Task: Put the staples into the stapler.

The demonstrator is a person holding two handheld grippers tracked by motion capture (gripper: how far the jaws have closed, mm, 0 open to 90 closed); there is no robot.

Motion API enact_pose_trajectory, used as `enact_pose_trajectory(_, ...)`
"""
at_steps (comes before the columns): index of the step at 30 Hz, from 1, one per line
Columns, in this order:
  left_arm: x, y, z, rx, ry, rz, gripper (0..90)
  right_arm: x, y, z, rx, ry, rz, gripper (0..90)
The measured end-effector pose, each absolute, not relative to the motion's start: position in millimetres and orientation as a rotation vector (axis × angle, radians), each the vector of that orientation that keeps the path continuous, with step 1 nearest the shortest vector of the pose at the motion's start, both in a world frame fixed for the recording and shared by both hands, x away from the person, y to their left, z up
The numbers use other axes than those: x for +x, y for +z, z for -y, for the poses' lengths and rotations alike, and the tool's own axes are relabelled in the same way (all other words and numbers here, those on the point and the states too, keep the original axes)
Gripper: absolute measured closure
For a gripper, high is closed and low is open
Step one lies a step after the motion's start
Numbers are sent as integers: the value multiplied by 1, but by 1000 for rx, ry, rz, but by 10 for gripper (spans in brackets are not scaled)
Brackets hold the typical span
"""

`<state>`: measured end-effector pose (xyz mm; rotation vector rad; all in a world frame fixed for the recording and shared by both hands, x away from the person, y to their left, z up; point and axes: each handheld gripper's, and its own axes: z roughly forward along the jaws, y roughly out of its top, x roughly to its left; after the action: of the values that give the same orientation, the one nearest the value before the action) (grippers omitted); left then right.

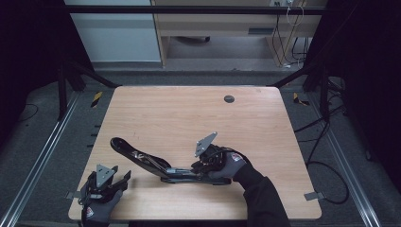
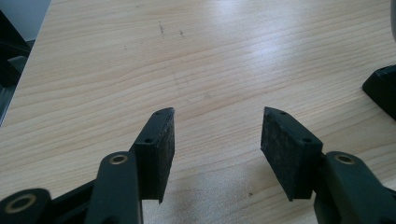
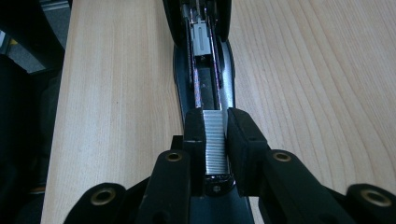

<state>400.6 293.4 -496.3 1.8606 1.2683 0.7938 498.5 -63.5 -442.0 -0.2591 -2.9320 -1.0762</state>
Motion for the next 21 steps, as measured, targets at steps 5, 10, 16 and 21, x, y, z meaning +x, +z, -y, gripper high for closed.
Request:
enact_pose_trajectory(5, 400, -496, -293, 1859, 793, -1269, 443, 498, -441, 63, -233, -1074, 2947, 784)
enact_pose_trajectory(10, 400, -496, -293, 1861, 792, -1268, 443, 498, -442, 62, -214, -1086, 2948, 783)
enact_pose_trajectory(16, 400, -496, -293, 1861, 794, -1268, 444, 497, -441, 63, -199, -1079, 2960, 784)
enact_pose_trajectory(21, 400, -496, -293, 1859, 796, -1268, 444, 497, -442, 63, -198, -1063, 2970, 773)
